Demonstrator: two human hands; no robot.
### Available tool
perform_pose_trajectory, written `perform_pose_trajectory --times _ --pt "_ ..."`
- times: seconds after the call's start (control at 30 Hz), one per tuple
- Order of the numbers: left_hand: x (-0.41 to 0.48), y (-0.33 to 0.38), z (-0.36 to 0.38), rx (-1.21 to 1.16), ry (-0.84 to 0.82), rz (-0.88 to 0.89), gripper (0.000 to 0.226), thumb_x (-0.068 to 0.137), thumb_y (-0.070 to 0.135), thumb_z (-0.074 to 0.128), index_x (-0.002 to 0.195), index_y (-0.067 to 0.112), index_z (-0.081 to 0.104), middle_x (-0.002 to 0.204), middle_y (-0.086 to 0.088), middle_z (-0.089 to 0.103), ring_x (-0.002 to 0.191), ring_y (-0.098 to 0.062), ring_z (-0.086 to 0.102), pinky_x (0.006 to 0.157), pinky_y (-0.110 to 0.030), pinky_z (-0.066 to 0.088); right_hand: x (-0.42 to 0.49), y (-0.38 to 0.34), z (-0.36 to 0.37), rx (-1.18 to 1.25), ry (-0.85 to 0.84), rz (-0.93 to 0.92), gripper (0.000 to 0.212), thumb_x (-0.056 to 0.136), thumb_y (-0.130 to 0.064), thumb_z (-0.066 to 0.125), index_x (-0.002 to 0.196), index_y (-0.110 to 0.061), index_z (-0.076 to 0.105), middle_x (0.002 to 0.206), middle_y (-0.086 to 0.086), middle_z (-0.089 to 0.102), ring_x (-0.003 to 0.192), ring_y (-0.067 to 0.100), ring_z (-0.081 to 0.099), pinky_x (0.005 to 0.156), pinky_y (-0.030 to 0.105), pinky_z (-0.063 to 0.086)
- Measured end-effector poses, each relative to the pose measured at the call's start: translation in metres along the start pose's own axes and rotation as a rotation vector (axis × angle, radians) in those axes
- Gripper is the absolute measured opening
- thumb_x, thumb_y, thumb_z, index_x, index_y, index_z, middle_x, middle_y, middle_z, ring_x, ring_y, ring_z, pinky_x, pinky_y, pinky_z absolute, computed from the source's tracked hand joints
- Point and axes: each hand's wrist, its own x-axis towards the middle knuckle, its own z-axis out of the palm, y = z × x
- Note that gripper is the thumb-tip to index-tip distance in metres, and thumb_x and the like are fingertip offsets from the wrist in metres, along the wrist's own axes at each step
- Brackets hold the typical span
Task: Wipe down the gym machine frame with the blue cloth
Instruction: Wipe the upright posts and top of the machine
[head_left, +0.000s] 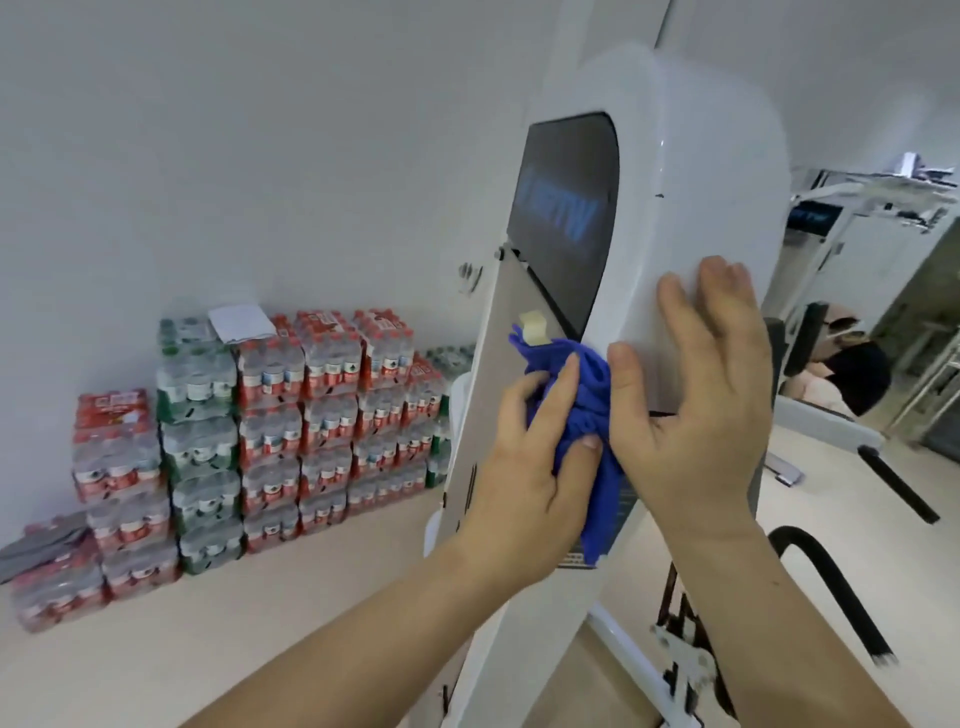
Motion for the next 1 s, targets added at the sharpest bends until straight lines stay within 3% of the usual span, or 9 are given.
perform_pose_trajectory --times 0.27,0.4,0.47,0.57,0.67,0.77,0.83,0.93,1.0 --pt "-0.089 -0.063 0.035 -0.006 0.067 -0.251 0.057 0.104 0.039 0.043 0.157 0.043 0.025 0.156 0.025 0.034 0.146 -0.003 0.033 0.119 -0.042 0.035 -0.004 0.011 0.005 0.012 0.007 -0.051 0.048 0.099 -0.023 0.066 0.137 0.005 0.057 0.148 0.031 0.045 0.144 0.047 0.037 0.116 0.059 0.035" --pt "-0.059 -0.035 0.031 0.016 0.072 -0.221 0.055 0.103 0.055 0.035 0.154 0.055 0.016 0.163 0.031 0.013 0.150 0.010 0.007 0.125 -0.025 0.016 -0.003 0.013 0.009 -0.014 -0.012 -0.054 0.050 0.101 -0.026 0.065 0.139 0.004 0.056 0.150 0.030 0.043 0.146 0.046 0.035 0.112 0.063 0.038" --pt "-0.036 -0.015 0.031 -0.016 0.112 -0.134 0.055 0.105 0.044 0.038 0.157 0.047 0.018 0.163 0.029 0.014 0.151 0.006 0.009 0.123 -0.022 0.017 -0.005 0.012 0.008 -0.011 -0.018 -0.048 0.050 0.101 -0.027 0.063 0.140 0.004 0.055 0.152 0.029 0.042 0.147 0.044 0.033 0.113 0.062 0.037" --pt "-0.040 -0.022 0.036 -0.066 0.156 -0.102 0.058 0.105 0.026 0.046 0.158 0.036 0.027 0.161 0.022 0.029 0.150 -0.008 0.028 0.121 -0.040 0.029 -0.005 0.010 0.003 -0.004 -0.044 -0.034 0.052 0.102 -0.029 0.063 0.142 0.002 0.053 0.155 0.025 0.040 0.150 0.040 0.031 0.115 0.060 0.036" --pt "-0.079 -0.053 0.042 0.010 0.149 -0.221 0.059 0.100 0.042 0.047 0.145 0.068 0.021 0.152 0.033 0.037 0.143 0.001 0.037 0.117 -0.040 0.039 -0.003 0.010 0.003 0.000 -0.058 -0.034 0.053 0.101 -0.029 0.064 0.143 0.002 0.053 0.156 0.025 0.040 0.150 0.040 0.031 0.114 0.060 0.037" --pt "-0.086 -0.050 0.043 0.084 0.137 -0.310 0.053 0.088 0.067 0.033 0.127 0.088 0.003 0.149 0.042 0.020 0.146 0.005 0.027 0.120 -0.033 0.034 -0.005 0.009 0.006 0.005 -0.033 -0.036 0.052 0.101 -0.028 0.064 0.142 0.003 0.054 0.154 0.026 0.041 0.149 0.041 0.032 0.114 0.061 0.037" --pt "-0.059 -0.025 0.041 0.012 0.167 -0.196 0.059 0.094 0.060 0.039 0.141 0.076 0.008 0.159 0.033 0.022 0.149 0.001 0.024 0.123 -0.035 0.029 -0.005 0.007 0.007 0.020 -0.027 -0.015 0.050 0.100 -0.024 0.064 0.142 0.001 0.054 0.155 0.024 0.041 0.150 0.039 0.031 0.114 0.061 0.036" --pt "-0.012 0.017 0.032 0.048 0.140 0.079 0.067 0.105 0.018 0.046 0.161 0.034 0.015 0.168 0.017 0.012 0.156 -0.007 0.009 0.127 -0.032 0.015 -0.003 0.004 0.005 0.097 0.017 0.036 0.039 0.101 -0.011 0.055 0.139 0.000 0.057 0.153 0.021 0.045 0.149 0.036 0.035 0.116 0.059 0.036" --pt "0.005 0.018 0.024 0.066 0.143 0.134 0.065 0.104 0.012 0.046 0.162 0.024 0.018 0.168 0.012 0.018 0.155 -0.010 0.015 0.126 -0.039 0.021 -0.002 0.002 0.001 0.115 0.014 0.036 0.039 0.101 -0.010 0.051 0.138 0.000 0.059 0.152 0.019 0.047 0.148 0.035 0.037 0.116 0.057 0.037"
